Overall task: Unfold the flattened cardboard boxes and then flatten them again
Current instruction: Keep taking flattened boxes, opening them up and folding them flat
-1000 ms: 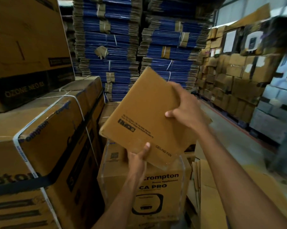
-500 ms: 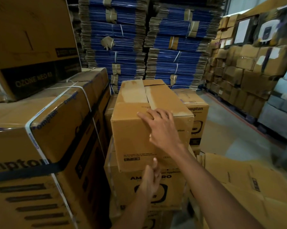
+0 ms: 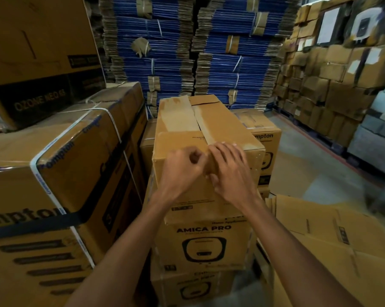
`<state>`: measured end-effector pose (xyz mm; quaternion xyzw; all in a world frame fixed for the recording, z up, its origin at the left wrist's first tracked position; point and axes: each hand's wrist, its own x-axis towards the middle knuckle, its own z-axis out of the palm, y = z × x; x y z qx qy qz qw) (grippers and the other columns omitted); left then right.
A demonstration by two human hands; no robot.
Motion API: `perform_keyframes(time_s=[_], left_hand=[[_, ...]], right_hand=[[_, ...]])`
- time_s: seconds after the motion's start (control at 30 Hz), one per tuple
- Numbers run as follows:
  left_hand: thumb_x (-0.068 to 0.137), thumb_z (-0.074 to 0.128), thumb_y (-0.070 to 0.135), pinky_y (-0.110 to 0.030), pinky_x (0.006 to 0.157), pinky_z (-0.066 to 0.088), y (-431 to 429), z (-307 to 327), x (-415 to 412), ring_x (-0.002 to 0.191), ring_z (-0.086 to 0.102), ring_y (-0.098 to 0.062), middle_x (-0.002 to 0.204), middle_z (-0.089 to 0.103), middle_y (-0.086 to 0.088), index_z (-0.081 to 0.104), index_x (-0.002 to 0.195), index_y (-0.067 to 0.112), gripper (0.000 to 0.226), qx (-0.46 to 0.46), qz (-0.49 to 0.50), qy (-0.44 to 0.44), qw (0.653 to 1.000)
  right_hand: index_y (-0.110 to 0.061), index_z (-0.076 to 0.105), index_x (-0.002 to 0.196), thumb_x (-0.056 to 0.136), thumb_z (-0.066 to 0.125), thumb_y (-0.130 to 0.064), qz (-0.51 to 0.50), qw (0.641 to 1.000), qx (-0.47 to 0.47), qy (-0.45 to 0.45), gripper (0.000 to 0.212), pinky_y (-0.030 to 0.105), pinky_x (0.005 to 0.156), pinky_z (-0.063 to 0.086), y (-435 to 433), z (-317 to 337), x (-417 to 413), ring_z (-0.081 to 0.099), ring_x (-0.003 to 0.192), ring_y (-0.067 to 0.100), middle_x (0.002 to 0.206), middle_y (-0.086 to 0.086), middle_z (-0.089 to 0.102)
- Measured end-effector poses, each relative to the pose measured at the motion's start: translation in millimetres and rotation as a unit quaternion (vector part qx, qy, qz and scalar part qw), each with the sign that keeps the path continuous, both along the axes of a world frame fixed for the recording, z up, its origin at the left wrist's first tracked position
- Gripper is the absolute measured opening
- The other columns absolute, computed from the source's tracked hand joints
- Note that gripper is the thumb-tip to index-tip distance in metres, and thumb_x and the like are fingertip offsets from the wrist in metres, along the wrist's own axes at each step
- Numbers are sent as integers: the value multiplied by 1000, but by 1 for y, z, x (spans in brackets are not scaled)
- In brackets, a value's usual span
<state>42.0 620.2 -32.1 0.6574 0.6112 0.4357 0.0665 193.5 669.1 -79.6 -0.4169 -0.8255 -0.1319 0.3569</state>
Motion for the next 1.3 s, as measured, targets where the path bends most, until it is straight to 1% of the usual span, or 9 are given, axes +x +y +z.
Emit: perform_keyframes(time_s=[0.13, 0.27, 0.4, 0.53, 0.67, 0.8, 1.03, 1.17, 1.3], left_hand=[[97, 64, 29, -13, 63, 47, 24, 41, -4, 72, 61, -2, 83, 68, 11, 73, 95, 22, 12, 75, 21, 113, 991], [96, 62, 23, -37, 87, 57, 61, 42, -5, 98, 65, -18, 111, 71, -1, 71, 114, 15, 22, -35, -10, 168, 985], [98, 53, 24, -47, 93, 53, 79, 25, -13, 103, 62, -24, 114, 69, -6, 68, 116, 15, 25, -73, 3, 176, 982], [99, 47, 26, -47, 98, 48, 90, 30, -15, 110, 59, -28, 126, 64, -10, 58, 126, 20, 30, -135, 13, 188, 973], [101, 39, 41, -51, 108, 34, 97, 33, -23, 127, 51, -30, 145, 54, -8, 44, 144, 23, 47, -212, 28, 241, 947], [104, 31, 47, -55, 113, 31, 97, 24, -29, 133, 46, -30, 150, 46, -8, 45, 146, 22, 51, -205, 33, 281, 937], [103, 34, 51, -53, 112, 31, 92, 20, -31, 136, 40, -34, 149, 42, -11, 39, 151, 29, 53, -199, 44, 313, 927], [94, 27, 76, -53, 111, 30, 91, 23, -30, 135, 39, -33, 148, 43, -8, 39, 153, 32, 74, -196, 41, 284, 938], [87, 23, 87, -56, 110, 26, 91, 27, -27, 138, 35, -33, 149, 40, -8, 33, 156, 35, 87, -209, 39, 287, 934]], right_hand=[[-6, 49, 143, 83, 77, -31, -1, 1000, -8, 12, 71, 50, 122, 24, -4, -4, -4, 40, 139, 28, 145, 11, 52], [-11, 54, 140, 99, 56, -43, 7, 999, -11, 34, 52, 44, 118, 27, -5, 1, -2, 47, 133, 24, 140, 7, 57], [-18, 65, 125, 104, 41, -48, 5, 993, -83, 86, 44, 37, 102, 34, -3, 27, -1, 56, 114, 18, 123, 2, 68], [-20, 62, 127, 102, 45, -50, -66, 984, -162, 32, 43, 43, 102, 35, 8, 57, -12, 53, 115, 22, 121, 1, 68], [-20, 57, 129, 99, 47, -37, -89, 955, -283, 1, 36, 51, 103, 32, 23, 83, -27, 48, 119, 29, 124, 7, 63], [-26, 55, 131, 90, 55, -30, -98, 939, -324, -59, 42, 50, 98, 38, 33, 100, -35, 51, 118, 32, 127, 9, 60], [-25, 54, 133, 92, 64, -27, -87, 961, -212, -154, 42, 43, 83, 49, 29, 117, -46, 60, 100, 28, 112, 7, 62], [-17, 63, 101, 96, 62, -20, -98, 972, -132, -171, 7, 38, 71, 42, 35, 139, -41, 59, 89, 25, 88, 3, 54], [-20, 65, 90, 86, 74, -31, -107, 955, -169, -219, 16, 36, 69, 40, 43, 152, -25, 54, 83, 22, 83, -2, 54]])
